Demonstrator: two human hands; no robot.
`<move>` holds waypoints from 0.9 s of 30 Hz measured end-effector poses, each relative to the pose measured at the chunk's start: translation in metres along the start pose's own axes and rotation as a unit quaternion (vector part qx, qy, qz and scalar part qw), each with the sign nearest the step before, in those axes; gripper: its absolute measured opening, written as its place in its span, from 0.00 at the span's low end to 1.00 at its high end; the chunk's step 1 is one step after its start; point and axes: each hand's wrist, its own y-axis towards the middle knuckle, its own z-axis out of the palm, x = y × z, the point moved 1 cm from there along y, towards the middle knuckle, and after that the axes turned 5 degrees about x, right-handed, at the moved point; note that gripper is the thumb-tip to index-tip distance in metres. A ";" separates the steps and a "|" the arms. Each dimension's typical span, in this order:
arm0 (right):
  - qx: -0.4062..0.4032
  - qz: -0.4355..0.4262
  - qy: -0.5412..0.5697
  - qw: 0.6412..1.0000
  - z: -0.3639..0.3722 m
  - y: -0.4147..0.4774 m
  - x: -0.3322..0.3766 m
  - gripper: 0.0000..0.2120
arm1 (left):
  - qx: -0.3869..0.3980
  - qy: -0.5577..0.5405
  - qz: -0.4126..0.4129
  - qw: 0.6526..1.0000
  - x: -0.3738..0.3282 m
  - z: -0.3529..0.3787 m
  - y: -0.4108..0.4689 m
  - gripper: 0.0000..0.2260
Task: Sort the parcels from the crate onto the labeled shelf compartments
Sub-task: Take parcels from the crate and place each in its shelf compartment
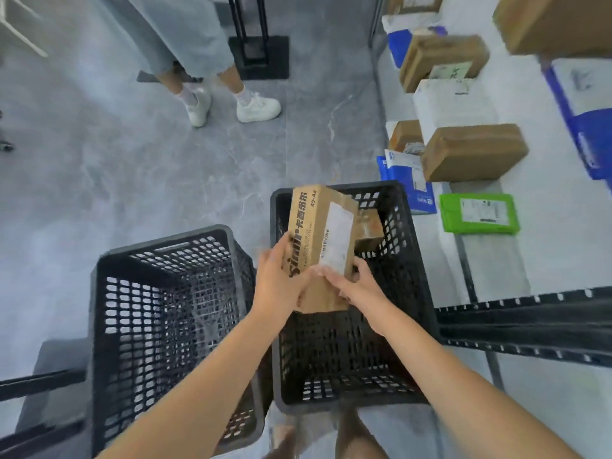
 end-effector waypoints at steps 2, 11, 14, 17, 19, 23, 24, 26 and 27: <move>-0.035 -0.042 0.000 0.999 0.004 -0.031 0.029 0.39 | -0.009 -0.041 0.034 0.999 -0.025 -0.020 -0.016 0.31; -0.154 -0.215 0.013 0.964 0.016 -0.160 0.134 0.19 | 0.038 -0.246 0.183 0.951 -0.116 -0.098 -0.083 0.23; -0.172 -0.255 0.002 0.951 0.021 -0.189 0.154 0.17 | 0.045 -0.248 0.212 0.944 -0.135 -0.120 -0.098 0.22; -0.149 -0.278 -0.065 0.947 0.028 -0.213 0.173 0.22 | 0.052 -0.254 0.229 0.938 -0.148 -0.134 -0.108 0.24; -0.105 -0.276 -0.082 0.952 0.032 -0.226 0.182 0.26 | 0.070 -0.261 0.227 0.936 -0.152 -0.140 -0.114 0.24; -0.062 -0.280 -0.095 0.953 0.032 -0.243 0.197 0.35 | 0.097 -0.260 0.229 0.933 -0.158 -0.148 -0.121 0.31; -0.053 -0.277 -0.095 0.955 0.030 -0.245 0.200 0.36 | 0.107 -0.262 0.230 0.931 -0.160 -0.152 -0.122 0.36; -0.037 -0.265 -0.089 0.959 0.027 -0.250 0.205 0.37 | 0.119 -0.265 0.230 0.929 -0.163 -0.161 -0.123 0.44; -0.027 -0.257 -0.086 0.962 0.026 -0.253 0.206 0.36 | 0.114 -0.273 0.233 0.927 -0.165 -0.167 -0.122 0.46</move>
